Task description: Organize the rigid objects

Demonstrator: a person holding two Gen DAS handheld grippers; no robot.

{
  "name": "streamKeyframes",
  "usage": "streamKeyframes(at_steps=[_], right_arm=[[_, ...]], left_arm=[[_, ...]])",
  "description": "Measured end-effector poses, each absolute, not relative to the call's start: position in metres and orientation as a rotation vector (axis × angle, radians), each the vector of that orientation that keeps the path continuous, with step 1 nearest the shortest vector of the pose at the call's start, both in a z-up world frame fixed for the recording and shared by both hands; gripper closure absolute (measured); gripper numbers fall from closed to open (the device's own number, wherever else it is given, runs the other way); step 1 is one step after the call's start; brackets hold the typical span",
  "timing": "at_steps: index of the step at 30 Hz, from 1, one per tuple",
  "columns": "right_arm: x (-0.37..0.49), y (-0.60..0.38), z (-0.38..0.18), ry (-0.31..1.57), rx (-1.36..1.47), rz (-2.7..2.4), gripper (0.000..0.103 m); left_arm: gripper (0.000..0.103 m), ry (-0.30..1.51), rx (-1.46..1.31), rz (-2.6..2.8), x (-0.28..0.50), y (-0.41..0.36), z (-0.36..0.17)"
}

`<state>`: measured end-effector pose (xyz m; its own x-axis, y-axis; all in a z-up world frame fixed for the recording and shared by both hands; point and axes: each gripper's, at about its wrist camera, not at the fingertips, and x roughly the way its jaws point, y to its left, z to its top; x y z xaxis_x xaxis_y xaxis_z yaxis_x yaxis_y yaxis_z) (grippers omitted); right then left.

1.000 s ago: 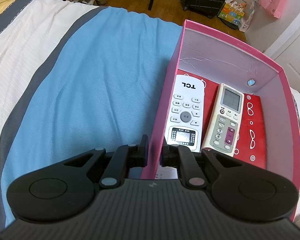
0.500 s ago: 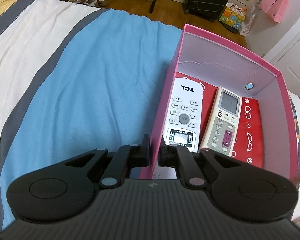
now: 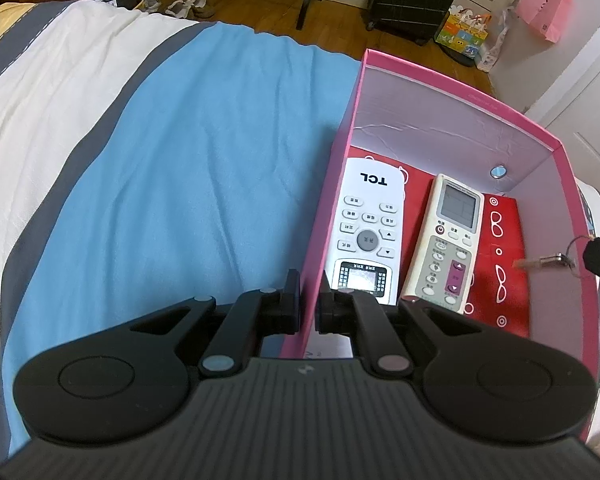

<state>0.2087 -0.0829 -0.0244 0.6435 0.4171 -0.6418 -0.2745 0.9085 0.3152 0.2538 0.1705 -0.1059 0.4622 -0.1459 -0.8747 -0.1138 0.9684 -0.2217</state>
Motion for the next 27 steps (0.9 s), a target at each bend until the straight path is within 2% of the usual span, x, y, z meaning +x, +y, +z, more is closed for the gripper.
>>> streamKeyframes(at_steps=[1, 5, 7, 12, 18, 24, 27], right_arm=[[0.208, -0.086, -0.023, 0.766, 0.203, 0.396, 0.093], [0.21, -0.113, 0.0, 0.743, 0.319, 0.401, 0.089], [0.21, -0.126, 0.013, 0.755, 0.305, 0.39, 0.079], [0.211, -0.176, 0.021, 0.808, 0.306, 0.321, 0.069], [0.219, -0.252, -0.025, 0.97, 0.413, 0.148, 0.059], [0.216, -0.298, -0.093, 1.117, 0.568, 0.023, 0.058], [0.217, -0.304, -0.11, 1.157, 0.626, 0.051, 0.054]], left_arm=[[0.097, 1.094, -0.262, -0.019, 0.253, 0.17, -0.106], [0.096, 1.099, -0.265, -0.023, 0.254, 0.171, -0.105], [0.096, 1.1, -0.268, -0.022, 0.255, 0.171, -0.105], [0.096, 1.099, -0.262, -0.016, 0.255, 0.169, -0.105], [0.096, 1.1, -0.246, -0.008, 0.255, 0.165, -0.105], [0.096, 1.102, -0.242, 0.001, 0.255, 0.163, -0.105], [0.096, 1.104, -0.245, 0.004, 0.256, 0.164, -0.105]])
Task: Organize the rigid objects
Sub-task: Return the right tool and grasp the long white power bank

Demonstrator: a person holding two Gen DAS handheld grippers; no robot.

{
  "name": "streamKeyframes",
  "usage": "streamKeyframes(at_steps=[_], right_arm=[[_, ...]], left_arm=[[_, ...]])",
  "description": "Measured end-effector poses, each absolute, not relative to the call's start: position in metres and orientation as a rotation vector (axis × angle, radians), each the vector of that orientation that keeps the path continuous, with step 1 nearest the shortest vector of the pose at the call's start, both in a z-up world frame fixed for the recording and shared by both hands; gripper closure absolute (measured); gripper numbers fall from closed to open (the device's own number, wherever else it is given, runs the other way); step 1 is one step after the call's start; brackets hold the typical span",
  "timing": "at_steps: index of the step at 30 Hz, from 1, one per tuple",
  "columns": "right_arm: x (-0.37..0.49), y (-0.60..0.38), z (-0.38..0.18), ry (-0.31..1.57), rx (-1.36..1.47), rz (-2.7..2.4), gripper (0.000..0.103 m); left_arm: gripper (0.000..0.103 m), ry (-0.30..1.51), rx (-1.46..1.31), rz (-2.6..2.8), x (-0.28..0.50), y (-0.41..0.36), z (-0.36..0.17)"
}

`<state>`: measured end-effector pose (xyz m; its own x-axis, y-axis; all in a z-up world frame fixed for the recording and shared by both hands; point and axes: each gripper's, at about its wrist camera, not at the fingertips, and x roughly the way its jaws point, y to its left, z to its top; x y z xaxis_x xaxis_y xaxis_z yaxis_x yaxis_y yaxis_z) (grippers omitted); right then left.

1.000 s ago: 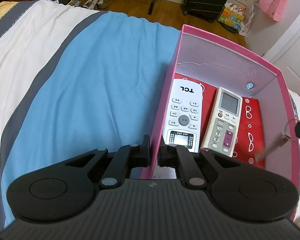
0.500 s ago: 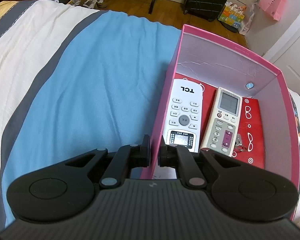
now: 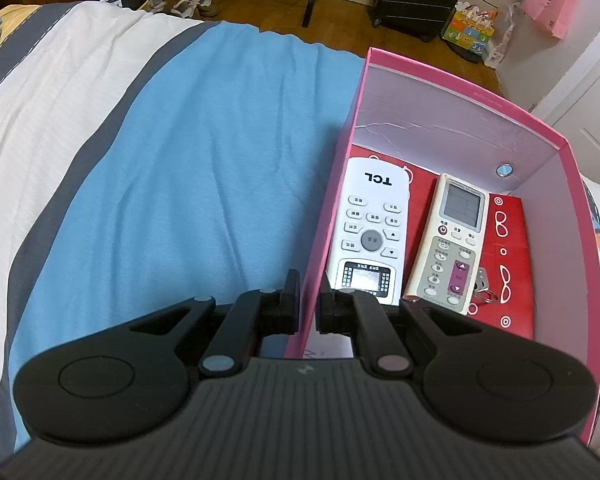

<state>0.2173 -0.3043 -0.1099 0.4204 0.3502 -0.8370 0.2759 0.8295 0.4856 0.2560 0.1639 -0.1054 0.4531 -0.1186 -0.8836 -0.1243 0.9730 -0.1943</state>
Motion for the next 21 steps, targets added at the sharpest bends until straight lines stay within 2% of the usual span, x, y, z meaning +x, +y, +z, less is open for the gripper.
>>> streamKeyframes(at_steps=[5, 8, 10, 12, 13, 14, 16, 17, 19, 21], right_arm=[[0.224, -0.295, -0.123, 1.171, 0.635, 0.037, 0.05], [0.229, -0.289, -0.131, 1.167, 0.629, 0.02, 0.042], [0.229, -0.281, -0.132, 1.133, 0.614, 0.03, 0.026], [0.228, -0.271, -0.132, 1.107, 0.558, 0.032, 0.019], [0.228, -0.264, -0.131, 1.095, 0.513, 0.025, 0.019], [0.228, -0.257, -0.13, 1.085, 0.463, 0.013, 0.021], [0.226, -0.248, -0.127, 1.067, 0.369, -0.022, 0.037], [0.223, -0.247, -0.123, 1.045, 0.345, -0.023, 0.04], [0.217, -0.252, -0.114, 1.008, 0.342, -0.031, 0.061], [0.212, -0.259, -0.104, 0.979, 0.377, -0.014, 0.07]], left_arm=[[0.096, 1.109, -0.24, 0.004, 0.257, 0.163, -0.108], [0.096, 1.108, -0.232, 0.003, 0.257, 0.163, -0.108], [0.096, 1.109, -0.231, 0.005, 0.257, 0.162, -0.109], [0.096, 1.113, -0.229, 0.006, 0.257, 0.162, -0.11], [0.096, 1.114, -0.229, 0.005, 0.258, 0.162, -0.111], [0.096, 1.114, -0.229, 0.004, 0.258, 0.162, -0.111], [0.096, 1.114, -0.234, 0.004, 0.257, 0.163, -0.111], [0.096, 1.112, -0.235, 0.003, 0.257, 0.163, -0.11], [0.096, 1.108, -0.239, 0.0, 0.257, 0.163, -0.109], [0.096, 1.106, -0.24, -0.003, 0.256, 0.164, -0.109]])
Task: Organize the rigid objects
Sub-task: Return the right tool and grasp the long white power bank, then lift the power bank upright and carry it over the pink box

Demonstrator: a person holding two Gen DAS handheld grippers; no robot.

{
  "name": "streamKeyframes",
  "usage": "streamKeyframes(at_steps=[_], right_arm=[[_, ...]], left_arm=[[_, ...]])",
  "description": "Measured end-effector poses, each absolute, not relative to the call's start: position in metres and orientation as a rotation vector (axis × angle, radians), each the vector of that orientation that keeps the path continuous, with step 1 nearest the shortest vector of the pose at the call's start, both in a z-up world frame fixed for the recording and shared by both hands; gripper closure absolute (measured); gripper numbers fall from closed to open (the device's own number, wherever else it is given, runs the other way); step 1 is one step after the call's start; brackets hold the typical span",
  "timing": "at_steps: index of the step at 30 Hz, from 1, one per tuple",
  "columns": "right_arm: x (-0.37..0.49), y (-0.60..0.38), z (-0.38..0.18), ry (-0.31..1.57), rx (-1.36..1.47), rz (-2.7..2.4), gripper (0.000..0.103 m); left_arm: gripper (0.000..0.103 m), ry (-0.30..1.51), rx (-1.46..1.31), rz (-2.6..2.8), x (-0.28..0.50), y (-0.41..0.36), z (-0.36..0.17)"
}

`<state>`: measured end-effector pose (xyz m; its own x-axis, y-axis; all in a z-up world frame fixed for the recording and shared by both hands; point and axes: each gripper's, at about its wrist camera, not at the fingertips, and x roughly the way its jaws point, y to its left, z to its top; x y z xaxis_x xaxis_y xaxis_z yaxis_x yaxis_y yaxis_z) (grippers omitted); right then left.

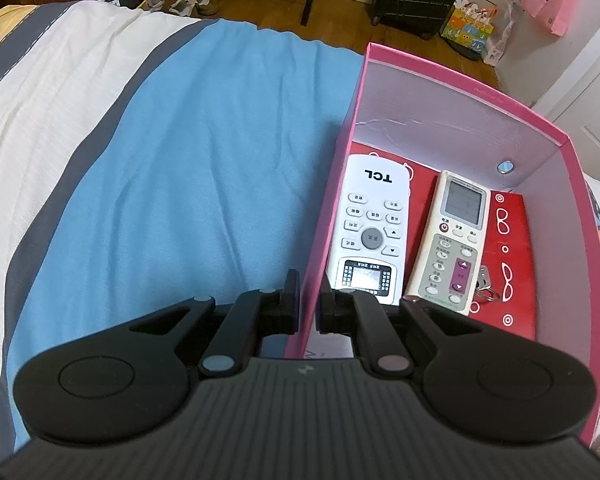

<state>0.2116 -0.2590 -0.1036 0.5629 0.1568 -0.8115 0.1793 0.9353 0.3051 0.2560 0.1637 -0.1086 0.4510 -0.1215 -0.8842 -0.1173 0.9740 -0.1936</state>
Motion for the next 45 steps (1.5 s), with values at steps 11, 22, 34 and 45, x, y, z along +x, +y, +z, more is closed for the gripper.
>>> streamKeyframes(at_steps=[11, 22, 34, 45], right_arm=[[0.209, -0.26, -0.102, 0.996, 0.427, 0.037, 0.075], [0.221, -0.265, -0.119, 0.989, 0.515, 0.004, 0.077], [0.145, -0.241, -0.106, 0.893, 0.592, -0.012, 0.082], [0.112, -0.214, -0.07, 0.741, 0.652, 0.151, 0.082]], left_arm=[[0.096, 1.1, -0.25, -0.006, 0.255, 0.165, -0.107], [0.096, 1.086, -0.203, 0.005, 0.254, 0.161, -0.104], [0.096, 1.08, -0.213, 0.002, 0.251, 0.161, -0.102], [0.097, 1.078, -0.248, -0.002, 0.251, 0.165, -0.102]])
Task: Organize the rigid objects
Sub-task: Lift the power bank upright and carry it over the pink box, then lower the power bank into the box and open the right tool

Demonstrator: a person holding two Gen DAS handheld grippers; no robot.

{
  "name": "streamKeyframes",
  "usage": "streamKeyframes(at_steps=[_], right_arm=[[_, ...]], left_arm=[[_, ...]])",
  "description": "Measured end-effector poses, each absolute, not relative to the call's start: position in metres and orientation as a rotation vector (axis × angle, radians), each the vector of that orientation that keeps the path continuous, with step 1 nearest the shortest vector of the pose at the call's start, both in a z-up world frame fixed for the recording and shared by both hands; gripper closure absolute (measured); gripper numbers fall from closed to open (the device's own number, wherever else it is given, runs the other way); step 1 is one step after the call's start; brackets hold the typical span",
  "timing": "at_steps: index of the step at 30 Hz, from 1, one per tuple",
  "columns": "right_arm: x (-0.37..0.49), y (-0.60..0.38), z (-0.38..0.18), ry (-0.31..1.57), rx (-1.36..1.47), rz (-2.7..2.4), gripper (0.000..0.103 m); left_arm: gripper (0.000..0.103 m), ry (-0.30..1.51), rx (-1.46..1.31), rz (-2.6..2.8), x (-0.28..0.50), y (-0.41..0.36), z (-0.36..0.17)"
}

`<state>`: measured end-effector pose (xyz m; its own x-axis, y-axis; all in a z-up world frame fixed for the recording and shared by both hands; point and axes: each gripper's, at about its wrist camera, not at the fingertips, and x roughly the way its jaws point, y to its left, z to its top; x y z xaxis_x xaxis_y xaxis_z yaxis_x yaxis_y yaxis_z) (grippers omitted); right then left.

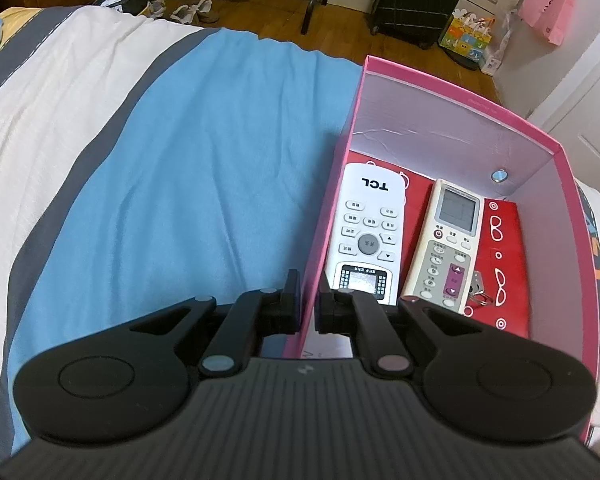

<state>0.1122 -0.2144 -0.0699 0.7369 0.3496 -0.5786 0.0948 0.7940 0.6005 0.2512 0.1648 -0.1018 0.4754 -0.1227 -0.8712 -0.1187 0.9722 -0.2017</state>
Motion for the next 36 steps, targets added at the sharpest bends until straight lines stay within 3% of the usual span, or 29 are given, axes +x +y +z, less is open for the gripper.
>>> streamKeyframes(at_steps=[4, 7, 15, 21, 29, 36], right_arm=[[0.115, -0.176, -0.034, 0.684, 0.528, 0.362, 0.082], [0.13, -0.134, -0.016, 0.754, 0.411, 0.541, 0.082], [0.176, -0.05, -0.028, 0.831, 0.097, 0.686, 0.082], [0.185, -0.024, -0.039, 0.801, -0.311, 0.68, 0.082], [0.181, -0.013, -0.057, 0.941, -0.477, 0.875, 0.082], [0.176, -0.019, -0.056, 0.956, -0.429, 0.956, 0.077]], left_arm=[[0.097, 1.077, -0.246, -0.004, 0.25, 0.165, -0.102], [0.097, 1.078, -0.248, -0.004, 0.25, 0.165, -0.102], [0.097, 1.08, -0.27, -0.018, 0.249, 0.167, -0.102], [0.097, 1.08, -0.283, -0.023, 0.25, 0.17, -0.103], [0.096, 1.08, -0.29, -0.024, 0.251, 0.171, -0.104], [0.096, 1.082, -0.293, -0.025, 0.251, 0.172, -0.104]])
